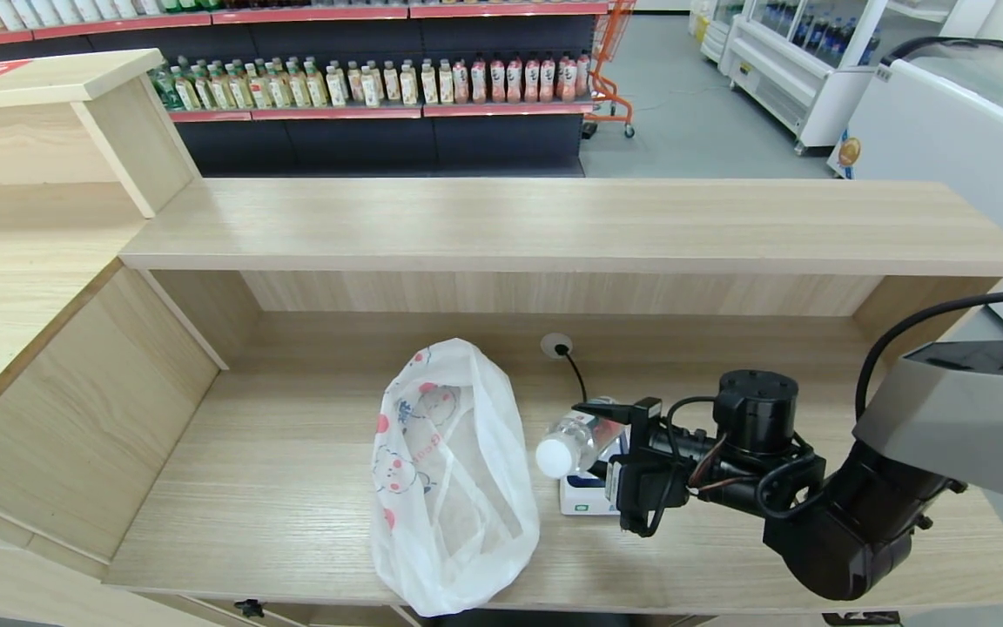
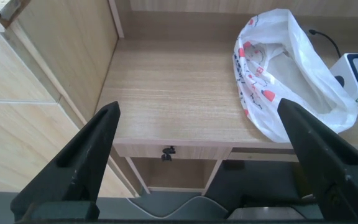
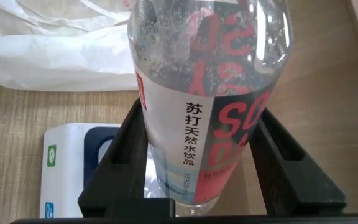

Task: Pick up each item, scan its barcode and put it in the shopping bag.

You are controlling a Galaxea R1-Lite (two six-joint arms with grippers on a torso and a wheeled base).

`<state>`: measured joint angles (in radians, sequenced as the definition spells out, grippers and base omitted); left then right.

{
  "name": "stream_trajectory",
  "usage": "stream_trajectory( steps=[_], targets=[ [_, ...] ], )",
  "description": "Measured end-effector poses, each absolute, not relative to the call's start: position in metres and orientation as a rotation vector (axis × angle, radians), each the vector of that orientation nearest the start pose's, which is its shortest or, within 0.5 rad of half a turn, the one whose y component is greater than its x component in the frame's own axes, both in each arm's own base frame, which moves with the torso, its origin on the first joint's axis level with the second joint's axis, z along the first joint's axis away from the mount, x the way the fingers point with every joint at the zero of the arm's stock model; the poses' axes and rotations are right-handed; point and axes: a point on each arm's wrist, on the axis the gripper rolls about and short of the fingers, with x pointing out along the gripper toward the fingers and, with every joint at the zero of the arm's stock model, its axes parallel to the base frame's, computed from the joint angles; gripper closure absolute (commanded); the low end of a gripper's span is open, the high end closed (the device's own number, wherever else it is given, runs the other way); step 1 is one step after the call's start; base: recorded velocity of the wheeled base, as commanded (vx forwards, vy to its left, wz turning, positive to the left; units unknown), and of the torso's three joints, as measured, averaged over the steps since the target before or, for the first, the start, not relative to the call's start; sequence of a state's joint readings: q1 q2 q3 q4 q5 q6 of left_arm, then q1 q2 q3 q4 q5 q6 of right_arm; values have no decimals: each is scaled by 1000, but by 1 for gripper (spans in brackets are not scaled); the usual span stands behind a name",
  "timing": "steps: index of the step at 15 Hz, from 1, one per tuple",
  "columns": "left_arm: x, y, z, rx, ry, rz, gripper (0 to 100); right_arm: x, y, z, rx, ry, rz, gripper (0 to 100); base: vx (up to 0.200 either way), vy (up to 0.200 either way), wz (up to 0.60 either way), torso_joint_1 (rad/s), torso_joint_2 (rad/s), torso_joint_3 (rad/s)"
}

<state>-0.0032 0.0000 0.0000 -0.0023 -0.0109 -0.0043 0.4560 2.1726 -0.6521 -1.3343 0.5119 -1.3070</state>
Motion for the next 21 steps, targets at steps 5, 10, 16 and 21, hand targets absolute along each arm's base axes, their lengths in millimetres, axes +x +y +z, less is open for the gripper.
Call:
stream_trajectory(
  steps=[5, 10, 16, 21],
  targets=[
    [-23, 0, 76, -4, -2, -14, 0, 310, 163, 53, -1198, -452, 952, 100, 0, 0, 0, 0, 0, 0],
    [-23, 0, 76, -4, -2, -14, 0, 309, 164, 47, -1196, -493, 924, 100, 0, 0, 0, 0, 0, 0],
    [-23, 0, 76, -4, -2, -14, 0, 308, 166, 44, -1192, -482, 930, 100, 0, 0, 0, 0, 0, 0],
    [-23, 0, 76, -3, -3, -14, 0, 300, 180, 82, -1097, -455, 791, 100, 0, 0, 0, 0, 0, 0]
  ],
)
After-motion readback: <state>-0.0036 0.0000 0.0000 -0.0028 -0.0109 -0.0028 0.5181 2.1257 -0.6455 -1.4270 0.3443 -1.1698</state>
